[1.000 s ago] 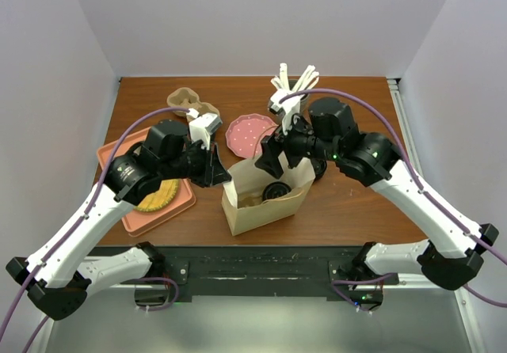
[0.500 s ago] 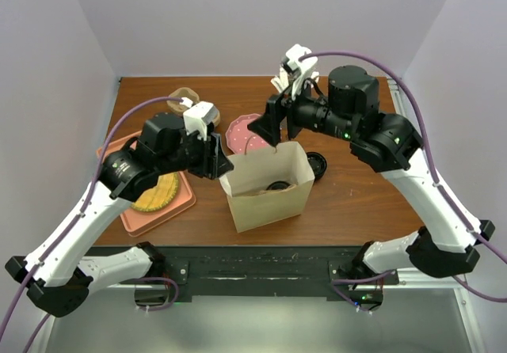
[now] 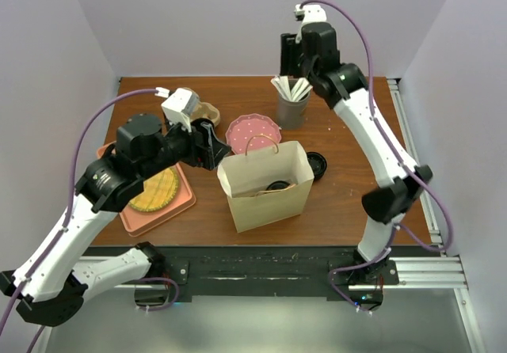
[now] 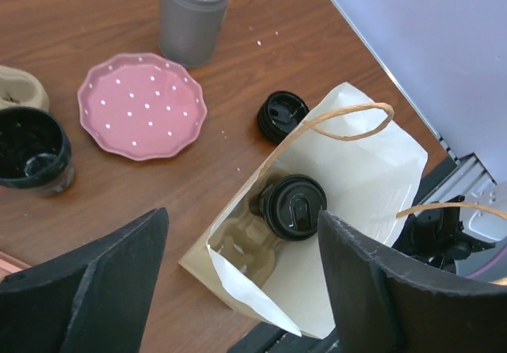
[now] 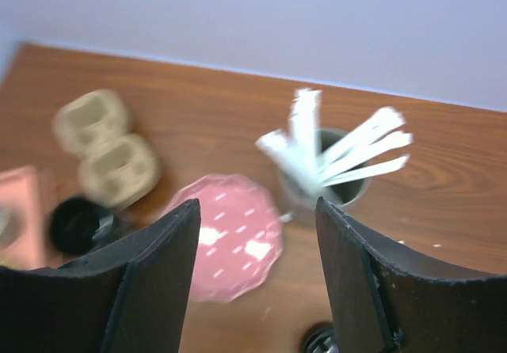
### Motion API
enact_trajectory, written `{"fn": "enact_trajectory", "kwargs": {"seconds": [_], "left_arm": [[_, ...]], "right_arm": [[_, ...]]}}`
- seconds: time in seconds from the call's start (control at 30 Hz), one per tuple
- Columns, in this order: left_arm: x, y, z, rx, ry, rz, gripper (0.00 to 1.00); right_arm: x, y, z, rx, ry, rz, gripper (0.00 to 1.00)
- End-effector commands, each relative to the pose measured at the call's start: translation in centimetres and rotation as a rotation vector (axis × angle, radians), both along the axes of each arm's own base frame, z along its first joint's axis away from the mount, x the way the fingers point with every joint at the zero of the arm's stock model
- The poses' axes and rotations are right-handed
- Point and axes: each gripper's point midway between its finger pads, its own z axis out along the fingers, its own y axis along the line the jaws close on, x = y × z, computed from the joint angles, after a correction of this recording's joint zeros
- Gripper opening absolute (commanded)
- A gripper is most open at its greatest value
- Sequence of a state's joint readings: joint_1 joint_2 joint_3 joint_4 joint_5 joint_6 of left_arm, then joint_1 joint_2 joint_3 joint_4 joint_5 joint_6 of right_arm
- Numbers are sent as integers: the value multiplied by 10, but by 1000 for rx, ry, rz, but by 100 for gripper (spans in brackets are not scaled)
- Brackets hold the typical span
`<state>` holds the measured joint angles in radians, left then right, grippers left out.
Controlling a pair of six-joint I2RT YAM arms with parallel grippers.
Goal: Pack the takeout coffee
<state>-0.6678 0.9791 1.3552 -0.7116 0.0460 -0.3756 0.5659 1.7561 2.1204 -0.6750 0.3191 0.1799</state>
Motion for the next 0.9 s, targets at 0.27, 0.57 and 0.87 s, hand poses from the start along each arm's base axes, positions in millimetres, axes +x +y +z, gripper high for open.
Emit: {"fn": "enact_trajectory", "kwargs": {"seconds": [0.27,0.57,0.87], "left_arm": [[7,11,33,-22,-88,56,100],[14,5,33,0,-97,40,100],[16,3,30,13,-95,37,100]], "right_arm": [[125,-108,-84,115,156,-205,38],[130,-122,-123,140,229,-154,38],[135,-102,-143,185,268,-64,38]]}}
